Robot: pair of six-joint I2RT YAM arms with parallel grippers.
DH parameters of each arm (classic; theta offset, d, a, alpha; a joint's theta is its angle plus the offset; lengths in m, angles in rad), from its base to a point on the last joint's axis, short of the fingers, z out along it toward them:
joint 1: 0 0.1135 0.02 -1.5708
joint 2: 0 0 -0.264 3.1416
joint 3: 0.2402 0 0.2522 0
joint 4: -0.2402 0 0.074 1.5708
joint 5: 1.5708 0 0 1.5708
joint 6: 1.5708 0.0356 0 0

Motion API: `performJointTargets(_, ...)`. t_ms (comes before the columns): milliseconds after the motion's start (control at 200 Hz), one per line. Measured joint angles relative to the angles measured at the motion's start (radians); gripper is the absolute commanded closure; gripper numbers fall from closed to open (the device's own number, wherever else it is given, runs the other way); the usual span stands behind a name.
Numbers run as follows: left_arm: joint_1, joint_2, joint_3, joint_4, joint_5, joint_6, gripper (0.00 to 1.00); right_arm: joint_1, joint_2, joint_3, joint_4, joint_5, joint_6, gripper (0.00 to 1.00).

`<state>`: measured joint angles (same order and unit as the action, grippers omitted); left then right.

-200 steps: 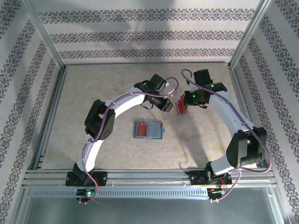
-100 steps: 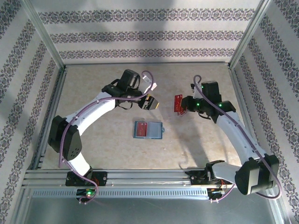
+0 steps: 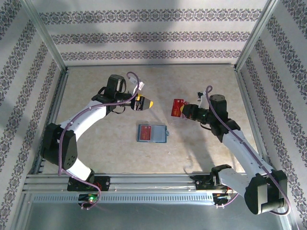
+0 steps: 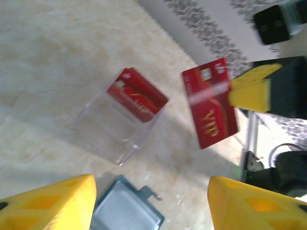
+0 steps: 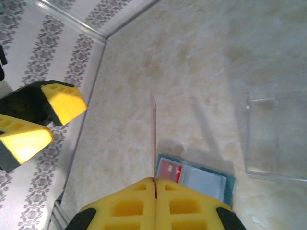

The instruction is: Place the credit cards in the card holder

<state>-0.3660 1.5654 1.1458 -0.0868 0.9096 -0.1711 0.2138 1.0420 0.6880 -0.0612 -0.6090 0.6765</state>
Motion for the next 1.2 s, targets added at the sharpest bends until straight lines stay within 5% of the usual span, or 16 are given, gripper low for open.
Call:
performJointTargets(345, 0.008, -0.018, -0.193, 0.502, 0.237, -0.296, 0.39, 0.051, 0.08, -0.038, 0.286, -0.157, 0.167, 1.0)
performJointTargets(884, -0.011, -0.018, -0.225, 0.634, 0.227, -0.406, 0.53, 0.163, 0.108, -0.029, 0.396, -0.19, 0.197, 1.0)
performJointTargets(1019, -0.029, -0.018, -0.226, 0.644, 0.228, -0.417, 0.65, 0.164, 0.112, -0.023, 0.406, -0.193, 0.2, 1.0)
performJointTargets(1204, -0.047, -0.018, -0.235, 0.678, 0.222, -0.447, 0.99, 0.171, 0.116, -0.013, 0.422, -0.199, 0.207, 1.0)
